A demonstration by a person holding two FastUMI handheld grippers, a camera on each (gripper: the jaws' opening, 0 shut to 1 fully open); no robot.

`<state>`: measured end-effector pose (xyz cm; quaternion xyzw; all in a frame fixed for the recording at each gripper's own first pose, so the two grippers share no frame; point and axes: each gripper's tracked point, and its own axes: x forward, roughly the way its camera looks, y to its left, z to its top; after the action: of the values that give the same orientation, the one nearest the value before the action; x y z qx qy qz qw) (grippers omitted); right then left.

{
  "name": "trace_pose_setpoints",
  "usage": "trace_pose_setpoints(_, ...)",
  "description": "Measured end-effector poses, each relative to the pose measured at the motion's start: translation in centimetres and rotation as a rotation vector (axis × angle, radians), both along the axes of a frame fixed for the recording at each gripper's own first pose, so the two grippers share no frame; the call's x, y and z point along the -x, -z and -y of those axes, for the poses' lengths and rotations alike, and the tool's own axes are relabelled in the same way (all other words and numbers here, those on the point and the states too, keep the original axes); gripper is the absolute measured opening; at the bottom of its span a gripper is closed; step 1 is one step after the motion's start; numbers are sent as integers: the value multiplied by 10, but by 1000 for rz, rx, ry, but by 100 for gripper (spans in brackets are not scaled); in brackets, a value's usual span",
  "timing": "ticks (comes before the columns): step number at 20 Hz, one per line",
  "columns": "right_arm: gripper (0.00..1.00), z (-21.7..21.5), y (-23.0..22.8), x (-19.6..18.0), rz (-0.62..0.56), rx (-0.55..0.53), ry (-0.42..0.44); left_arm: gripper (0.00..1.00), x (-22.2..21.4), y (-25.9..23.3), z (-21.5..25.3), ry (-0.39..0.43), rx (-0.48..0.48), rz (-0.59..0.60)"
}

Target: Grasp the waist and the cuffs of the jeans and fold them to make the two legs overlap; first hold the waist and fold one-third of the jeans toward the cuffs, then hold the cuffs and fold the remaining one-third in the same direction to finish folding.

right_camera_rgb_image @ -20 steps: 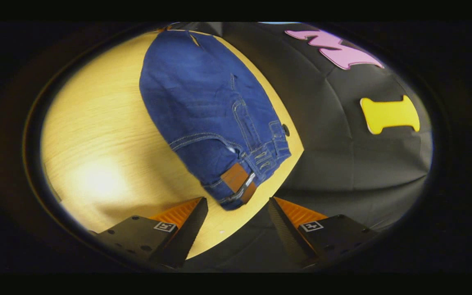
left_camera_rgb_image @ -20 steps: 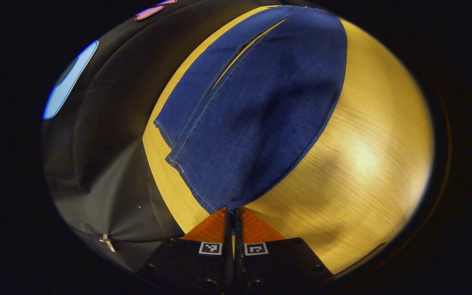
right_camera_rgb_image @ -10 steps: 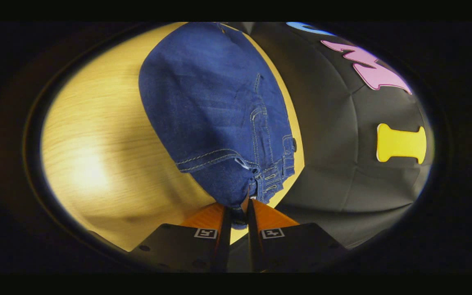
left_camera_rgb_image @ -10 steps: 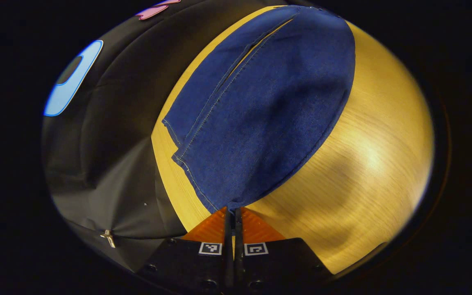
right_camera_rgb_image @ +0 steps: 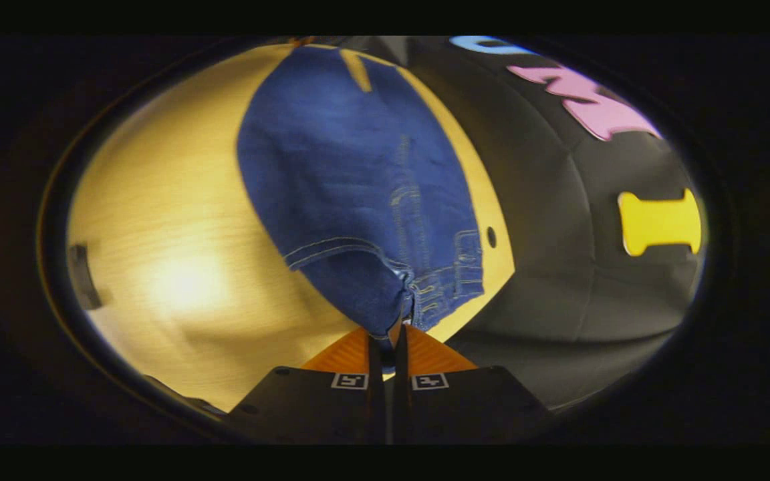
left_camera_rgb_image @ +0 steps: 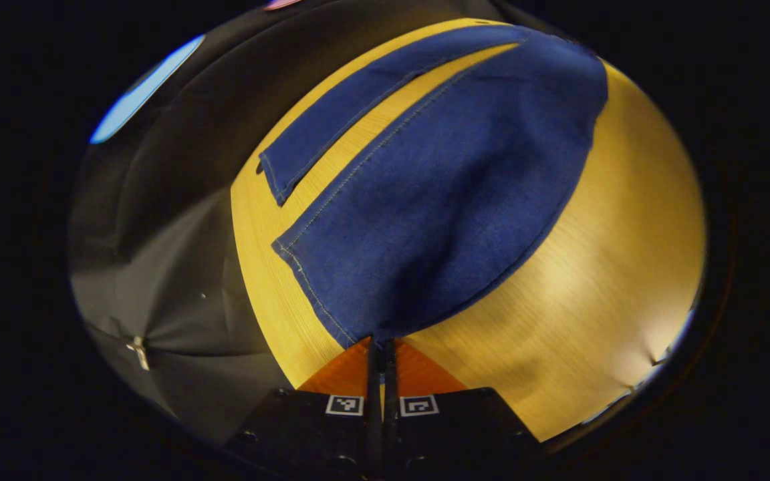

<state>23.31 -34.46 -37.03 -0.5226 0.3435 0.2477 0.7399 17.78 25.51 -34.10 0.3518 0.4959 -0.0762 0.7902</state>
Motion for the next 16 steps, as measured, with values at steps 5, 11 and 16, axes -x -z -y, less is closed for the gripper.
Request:
trace_pose_setpoints(5,9,-35,-74,-58,36,-151,92,6,-42,-44,13,-321,281,99)
trace_pose_setpoints(11,8,-44,-102,-166,40,-387,324,6,-137,-109,33,-511,537,185)
trace_pose_setpoints(16,8,-22,-90,-226,22,-509,548,6,-210,-135,18,-675,690,212)
